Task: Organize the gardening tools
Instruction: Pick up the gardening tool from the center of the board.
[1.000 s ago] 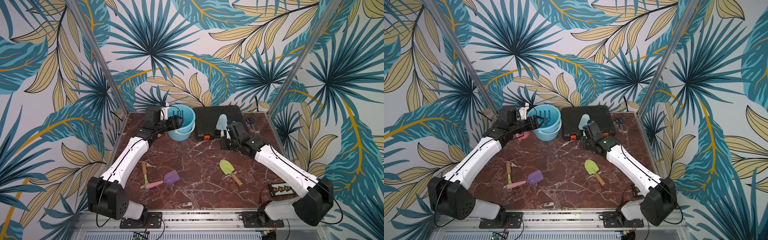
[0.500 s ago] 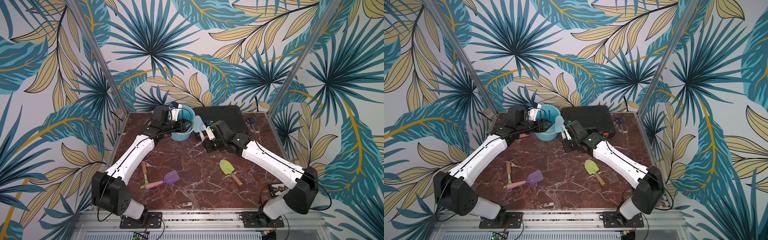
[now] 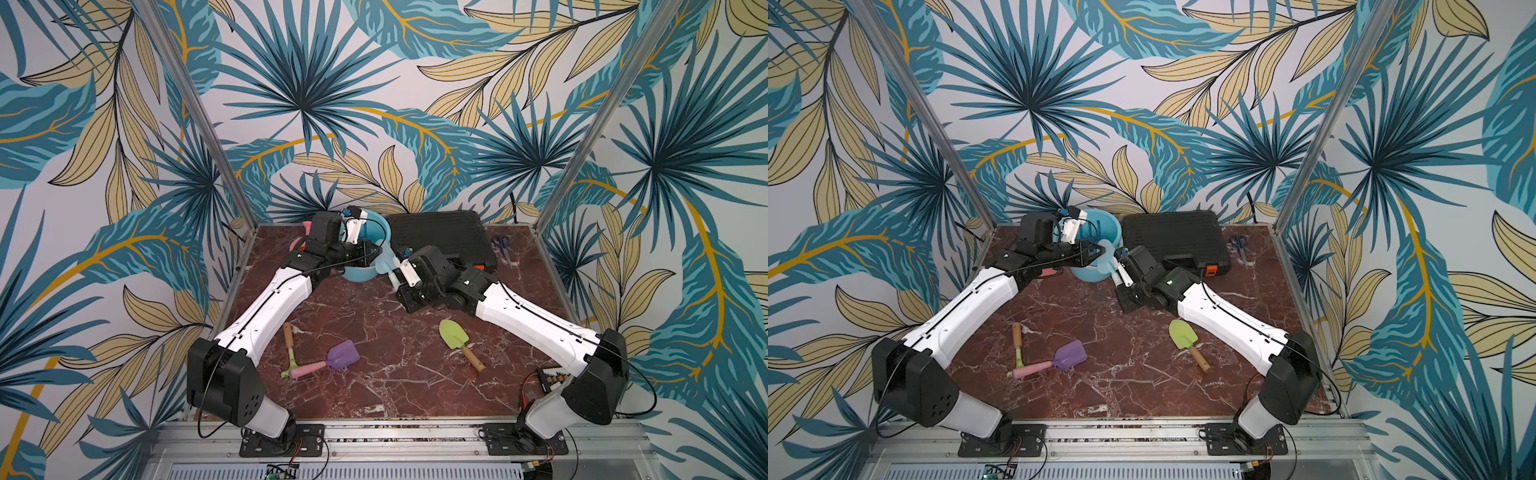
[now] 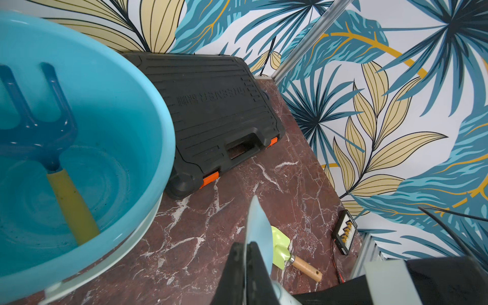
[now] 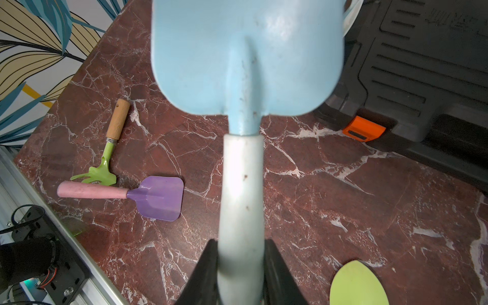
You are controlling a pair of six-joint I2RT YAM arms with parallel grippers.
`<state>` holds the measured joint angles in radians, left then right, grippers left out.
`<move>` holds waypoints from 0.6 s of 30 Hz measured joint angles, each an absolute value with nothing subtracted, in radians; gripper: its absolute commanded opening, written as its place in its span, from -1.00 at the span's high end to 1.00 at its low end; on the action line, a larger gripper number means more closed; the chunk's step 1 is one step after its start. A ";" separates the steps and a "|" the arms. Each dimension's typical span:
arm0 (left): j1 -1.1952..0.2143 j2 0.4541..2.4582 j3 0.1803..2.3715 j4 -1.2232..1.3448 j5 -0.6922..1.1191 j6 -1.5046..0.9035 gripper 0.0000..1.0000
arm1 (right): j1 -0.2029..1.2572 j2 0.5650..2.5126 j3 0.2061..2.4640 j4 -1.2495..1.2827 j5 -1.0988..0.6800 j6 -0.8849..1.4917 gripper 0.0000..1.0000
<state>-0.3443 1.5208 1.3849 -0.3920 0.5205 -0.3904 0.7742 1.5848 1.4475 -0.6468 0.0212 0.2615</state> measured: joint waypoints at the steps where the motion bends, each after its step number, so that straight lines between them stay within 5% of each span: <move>1: -0.344 1.521 1.389 -0.392 0.518 -0.389 1.00 | 0.774 1.586 1.448 -0.646 0.024 0.262 0.59; 6: -0.345 1.521 1.390 -0.406 0.494 -0.371 1.00 | 0.774 1.585 1.448 -0.647 0.062 0.261 -0.50; 9: -0.343 1.520 1.397 -0.424 0.465 -0.353 1.00 | 0.774 1.584 1.446 -0.646 0.124 0.277 -0.95; 18: -0.220 1.480 1.457 -0.402 0.332 -0.315 1.00 | 0.773 1.504 1.365 -0.630 0.315 0.324 -0.99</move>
<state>-0.2203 1.4796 1.4567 -0.4015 0.3317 -0.3153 0.7731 1.5043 1.3655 -0.6304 0.3149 0.3244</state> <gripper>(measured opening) 0.065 0.994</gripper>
